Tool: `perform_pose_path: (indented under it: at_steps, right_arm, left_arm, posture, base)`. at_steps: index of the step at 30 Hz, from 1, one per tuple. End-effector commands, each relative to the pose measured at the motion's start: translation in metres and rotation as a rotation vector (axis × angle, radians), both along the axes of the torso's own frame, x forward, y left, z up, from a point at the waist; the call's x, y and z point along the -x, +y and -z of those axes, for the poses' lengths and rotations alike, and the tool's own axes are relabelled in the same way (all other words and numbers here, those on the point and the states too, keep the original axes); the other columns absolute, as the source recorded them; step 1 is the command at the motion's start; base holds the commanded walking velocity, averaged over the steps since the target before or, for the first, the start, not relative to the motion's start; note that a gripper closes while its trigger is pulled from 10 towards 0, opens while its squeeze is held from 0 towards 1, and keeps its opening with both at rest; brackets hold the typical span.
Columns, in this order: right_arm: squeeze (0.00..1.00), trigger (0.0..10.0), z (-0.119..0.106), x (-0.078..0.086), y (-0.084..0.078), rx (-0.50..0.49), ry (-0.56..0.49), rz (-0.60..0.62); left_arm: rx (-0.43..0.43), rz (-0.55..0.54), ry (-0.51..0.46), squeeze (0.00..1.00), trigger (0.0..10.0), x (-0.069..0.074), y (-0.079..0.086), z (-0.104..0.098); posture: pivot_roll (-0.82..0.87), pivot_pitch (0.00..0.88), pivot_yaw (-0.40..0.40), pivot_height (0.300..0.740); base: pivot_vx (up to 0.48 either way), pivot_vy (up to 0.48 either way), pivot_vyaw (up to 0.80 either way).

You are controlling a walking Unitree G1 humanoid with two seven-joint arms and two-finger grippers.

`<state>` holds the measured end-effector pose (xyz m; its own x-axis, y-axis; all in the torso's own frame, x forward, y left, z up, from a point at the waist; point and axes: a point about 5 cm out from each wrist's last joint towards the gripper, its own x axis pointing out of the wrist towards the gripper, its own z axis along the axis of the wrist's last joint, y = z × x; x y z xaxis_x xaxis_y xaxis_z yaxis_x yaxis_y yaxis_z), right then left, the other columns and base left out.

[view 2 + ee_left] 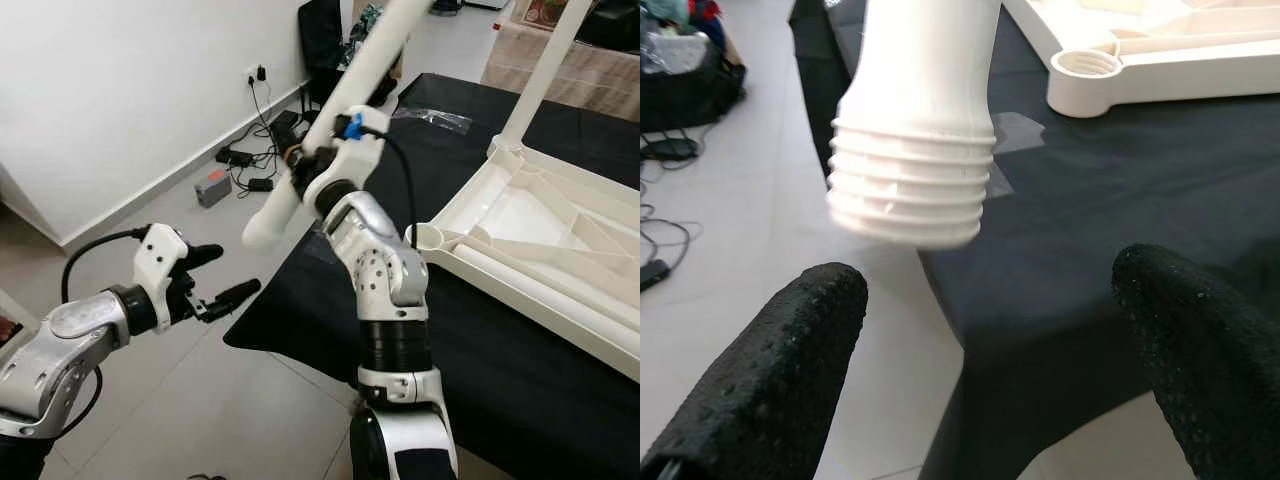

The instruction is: Building children table

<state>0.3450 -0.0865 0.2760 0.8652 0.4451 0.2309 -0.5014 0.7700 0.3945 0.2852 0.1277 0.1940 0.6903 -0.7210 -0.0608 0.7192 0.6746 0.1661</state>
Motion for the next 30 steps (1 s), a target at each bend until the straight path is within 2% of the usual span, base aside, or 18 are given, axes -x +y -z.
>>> perform_pose_path:
  at_steps: [1,3,14,23,24,25,26,27,30]
  right_arm:
    - [0.00,10.0,-0.002,0.008,0.011,0.009,-0.025,-0.091]
    - [0.00,10.0,0.001,0.016,0.018,0.030,-0.038,-0.167]
    - [0.00,10.0,0.009,0.023,0.025,0.027,-0.005,-0.237]
    - [0.00,10.0,0.015,0.028,0.028,0.067,-0.004,-0.255]
    - [0.00,10.0,0.015,0.028,0.028,0.072,-0.004,-0.252]
    - [0.00,10.0,0.015,0.028,0.027,0.077,-0.005,-0.246]
    - [0.00,10.0,0.015,0.028,0.027,0.077,-0.005,-0.246]
    - [0.00,10.0,0.014,0.027,0.026,0.079,-0.006,-0.238]
    - [0.00,10.0,0.013,0.027,0.026,0.075,-0.006,-0.234]
  left_arm:
    - [0.000,0.040,0.044,0.00,10.0,0.000,-0.004,0.005]
    - [-0.004,0.060,0.052,0.00,10.0,-0.002,-0.005,0.005]
    - [-0.049,0.023,0.016,0.00,10.0,-0.011,0.000,0.004]
    - [-0.070,0.022,0.003,0.00,10.0,-0.018,0.002,0.003]
    - [-0.070,0.024,0.003,0.00,7.4,-0.019,0.002,0.004]
    - [-0.066,0.025,0.001,0.00,2.5,-0.019,0.002,0.004]
    - [-0.066,0.025,0.001,0.00,2.5,-0.019,0.002,0.004]
    - [-0.066,0.028,-0.001,0.00,0.0,-0.018,0.001,0.006]
    - [-0.072,0.038,-0.004,0.00,0.0,-0.018,-0.003,0.009]
  posture:
    - [0.08,0.132,-0.010,0.740]
    - [0.08,0.137,-0.012,0.740]
    - [0.08,0.145,-0.010,0.740]
    - [0.08,0.145,-0.009,0.740]
    - [0.08,0.145,-0.008,0.740]
    - [0.08,0.146,-0.007,0.740]
    - [0.08,0.146,-0.007,0.740]
    - [0.08,0.146,-0.008,0.740]
    - [0.08,0.147,-0.010,0.740]
  base:
    - [0.000,0.000,0.00]
    - [0.000,0.000,0.00]
    - [0.000,0.000,0.00]
    - [0.000,0.000,0.00]
    - [0.000,0.000,0.00]
    - [0.000,0.000,0.00]
    - [0.000,0.000,0.00]
    - [0.000,0.000,0.00]
    - [0.000,0.000,0.00]
